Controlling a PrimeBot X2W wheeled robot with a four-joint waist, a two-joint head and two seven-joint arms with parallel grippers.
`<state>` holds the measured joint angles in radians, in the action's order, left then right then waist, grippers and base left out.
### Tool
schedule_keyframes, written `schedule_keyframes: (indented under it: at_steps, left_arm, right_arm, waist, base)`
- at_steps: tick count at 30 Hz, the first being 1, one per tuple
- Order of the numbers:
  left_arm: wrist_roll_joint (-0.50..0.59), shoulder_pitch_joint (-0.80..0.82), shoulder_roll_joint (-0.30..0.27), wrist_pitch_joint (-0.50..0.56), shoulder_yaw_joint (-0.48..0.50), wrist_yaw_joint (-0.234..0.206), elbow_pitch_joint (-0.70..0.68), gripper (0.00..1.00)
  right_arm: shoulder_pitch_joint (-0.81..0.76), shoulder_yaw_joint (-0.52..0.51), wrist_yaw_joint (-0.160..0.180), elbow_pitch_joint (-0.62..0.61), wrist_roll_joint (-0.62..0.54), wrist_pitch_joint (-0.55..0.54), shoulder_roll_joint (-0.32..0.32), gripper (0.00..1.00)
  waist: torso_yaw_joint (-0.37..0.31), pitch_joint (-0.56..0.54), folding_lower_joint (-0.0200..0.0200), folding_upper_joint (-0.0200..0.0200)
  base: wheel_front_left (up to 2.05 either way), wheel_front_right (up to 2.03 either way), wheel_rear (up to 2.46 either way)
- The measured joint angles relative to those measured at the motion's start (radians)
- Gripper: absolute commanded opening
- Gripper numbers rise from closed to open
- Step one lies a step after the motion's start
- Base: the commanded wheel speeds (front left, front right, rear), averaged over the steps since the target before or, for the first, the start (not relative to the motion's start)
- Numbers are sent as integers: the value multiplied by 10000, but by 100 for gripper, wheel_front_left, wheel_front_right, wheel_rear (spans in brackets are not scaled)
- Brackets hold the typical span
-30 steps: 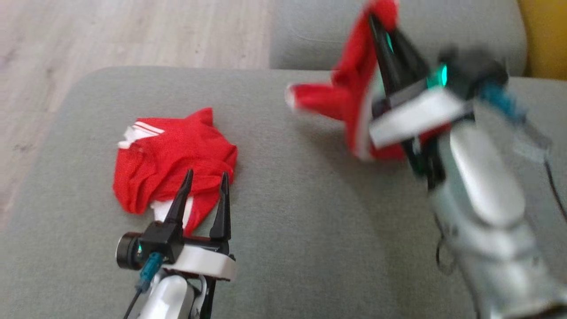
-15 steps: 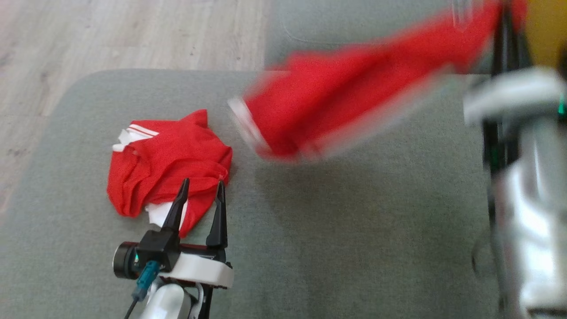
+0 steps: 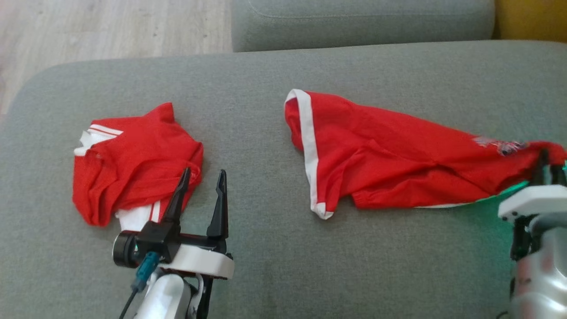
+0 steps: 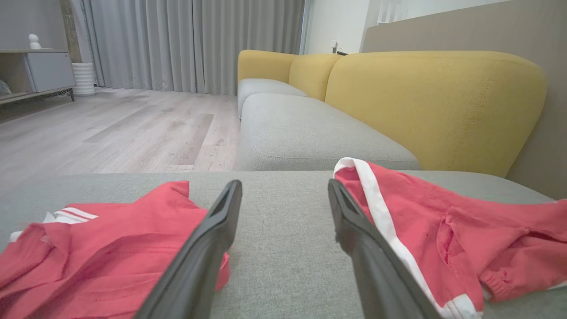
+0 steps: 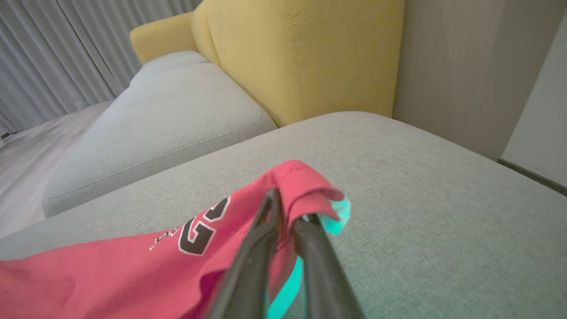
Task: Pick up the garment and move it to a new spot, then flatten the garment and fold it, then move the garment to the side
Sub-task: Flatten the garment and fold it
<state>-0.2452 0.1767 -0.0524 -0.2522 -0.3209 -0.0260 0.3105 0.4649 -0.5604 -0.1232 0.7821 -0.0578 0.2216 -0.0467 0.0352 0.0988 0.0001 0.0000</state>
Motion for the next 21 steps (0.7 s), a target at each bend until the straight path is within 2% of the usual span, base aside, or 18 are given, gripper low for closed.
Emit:
schedule_keyframes:
  at_steps: [3,5,10,14,16,21]
  left_arm:
    - [2,33,2,0,8,0,0,100]
    - [2,32,6,0,12,6,0,100]
    - [88,33,10,0,44,40,-2,100]
    - [90,33,8,0,73,59,-36,100]
    - [113,33,10,0,86,86,-59,100]
    - [205,46,4,0,81,182,-67,100]
  right_arm:
    - [185,142,0,-52,-107,217,8,100]
    - [171,614,0,-301,253,282,0,100]
    - [-602,3248,0,-3022,1923,295,2,100]
    - [-2537,4479,0,-4947,2491,295,6,100]
    - [-3446,4719,0,-5534,2627,295,17,100]
    - [-4149,4897,0,-6146,2778,295,19,100]
  waist:
    - [-127,49,0,0]
    - [-197,62,0,0]
    - [-371,72,0,0]
    - [-546,64,-1,0]
    - [-661,78,-1,0]
    - [-914,154,-1,0]
  base:
    - [0,0,0]
    - [0,0,0]
    - [0,0,0]
    - [0,0,0]
    - [0,0,0]
    - [0,0,0]
